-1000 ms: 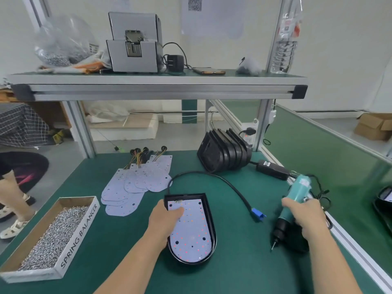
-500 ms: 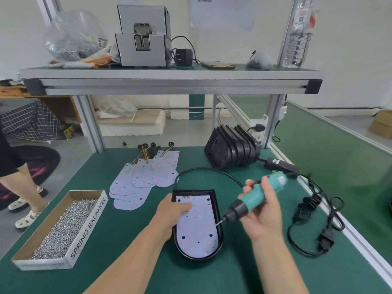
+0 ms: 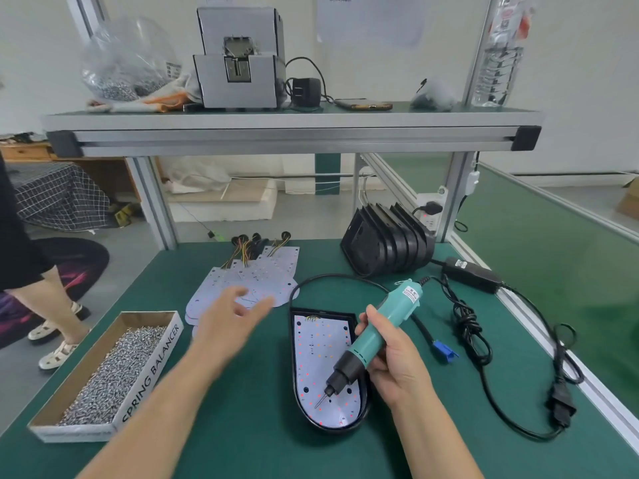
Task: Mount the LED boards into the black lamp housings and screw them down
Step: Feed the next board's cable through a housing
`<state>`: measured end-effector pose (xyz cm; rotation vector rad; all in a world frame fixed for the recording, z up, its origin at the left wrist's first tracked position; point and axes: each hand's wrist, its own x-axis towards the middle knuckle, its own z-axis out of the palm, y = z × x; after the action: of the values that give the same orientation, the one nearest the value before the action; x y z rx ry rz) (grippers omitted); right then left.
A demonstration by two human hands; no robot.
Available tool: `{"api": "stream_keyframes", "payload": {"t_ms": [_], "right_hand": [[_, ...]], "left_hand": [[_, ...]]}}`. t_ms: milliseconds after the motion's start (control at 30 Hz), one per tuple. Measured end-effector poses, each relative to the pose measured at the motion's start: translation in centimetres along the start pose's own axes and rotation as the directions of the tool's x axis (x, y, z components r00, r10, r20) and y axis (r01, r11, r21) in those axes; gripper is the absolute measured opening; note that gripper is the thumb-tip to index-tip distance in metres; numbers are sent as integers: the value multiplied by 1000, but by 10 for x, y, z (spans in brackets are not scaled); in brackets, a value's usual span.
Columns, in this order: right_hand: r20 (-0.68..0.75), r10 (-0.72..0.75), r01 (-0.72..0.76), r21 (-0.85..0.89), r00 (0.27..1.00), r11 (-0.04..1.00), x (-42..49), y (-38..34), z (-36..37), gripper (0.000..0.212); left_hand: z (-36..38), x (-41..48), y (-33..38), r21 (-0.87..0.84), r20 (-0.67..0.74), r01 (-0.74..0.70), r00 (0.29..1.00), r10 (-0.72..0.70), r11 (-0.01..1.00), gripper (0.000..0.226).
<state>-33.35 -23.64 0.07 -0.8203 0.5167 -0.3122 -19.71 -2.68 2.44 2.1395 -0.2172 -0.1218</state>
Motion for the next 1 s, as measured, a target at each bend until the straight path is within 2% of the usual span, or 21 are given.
{"api": "stream_keyframes", "payload": {"t_ms": [67, 100, 133, 167, 233, 267, 333, 400, 533, 633, 700, 733, 767, 800, 833, 867, 900, 933, 967, 1000], "right_hand": [[2, -9, 10, -9, 1000, 1000, 3, 1, -2, 35], [13, -13, 13, -1, 1000, 1000, 4, 2, -3, 34], [24, -14, 14, 5, 1000, 1000, 4, 2, -4, 33], [35, -16, 16, 7, 999, 1000, 4, 3, -5, 32], [46, -22, 21, 17, 999, 1000, 5, 3, -5, 31], [48, -23, 22, 29, 999, 999, 5, 3, -5, 30], [52, -26, 23, 64, 998, 998, 4, 3, -5, 27], [58, -32, 26, 100, 998, 995, 3, 3, -5, 20], [68, -41, 31, 142, 997, 989, 4, 3, -7, 12], [71, -39, 28, 152, 997, 988, 3, 3, -6, 12], [70, -41, 30, 151, 997, 988, 2, 2, -6, 13], [69, -41, 30, 162, 997, 986, 2, 2, -6, 14], [67, -39, 26, 178, 997, 984, 1, 1, -5, 16], [64, -37, 24, 199, 997, 980, 1, 1, -4, 17], [61, -40, 25, 226, 997, 974, 0, 0, -4, 17], [57, -46, 30, 257, 997, 966, -1, -1, -4, 16], [52, -57, 40, 281, 997, 959, -2, -3, -3, 14], [47, -73, 56, 286, 996, 957, -3, -6, -2, 13], [39, -94, 80, 274, 995, 958, -3, -9, 0, 16], [23, -119, 110, 258, 993, 960, -3, -13, 1, 19]], "left_hand": [[-43, 14, -17, 269, -240, -41, 965, 108, 962, 5], [-65, 21, -30, 427, -310, 12, 941, 134, 904, 11], [-86, 26, -44, 570, -322, 96, 940, 115, 816, 18], [-101, 29, -58, 683, -288, 169, 956, 50, 710, 23], [-115, 30, -83, 831, -141, 175, 985, -104, 528, 24], [-114, 28, -92, 848, -87, 143, 987, -132, 510, 24], [-110, 26, -103, 796, -74, 108, 994, -81, 595, 18], [-108, 26, -106, 735, -147, 134, 988, -36, 664, 20], [-106, 27, -109, 706, -196, 147, 981, -9, 693, 27], [-108, 27, -111, 622, -292, 149, 955, 51, 769, 26], [-109, 26, -110, 418, -359, 190, 933, -31, 888, 21], [-110, 25, -107, 216, -372, 233, 918, -141, 948, 18], [-110, 24, -102, -57, -339, 267, 901, -270, 962, 15], [-109, 24, -94, -372, -239, 276, 894, -378, 886, 13], [-105, 21, -82, -664, -72, 276, 901, -427, 695, 12], [-99, 15, -68, -850, 98, 287, 910, -402, 442, 10], [-91, 8, -53, -922, 237, 319, 913, -333, 221, 7], [-83, -1, -36, -925, 348, 375, 903, -250, 66, 6], [-73, -10, -19, -899, 432, 437, 887, -164, -7, 10], [-61, -18, -2, -872, 490, 489, 868, -79, -28, 18]]}}
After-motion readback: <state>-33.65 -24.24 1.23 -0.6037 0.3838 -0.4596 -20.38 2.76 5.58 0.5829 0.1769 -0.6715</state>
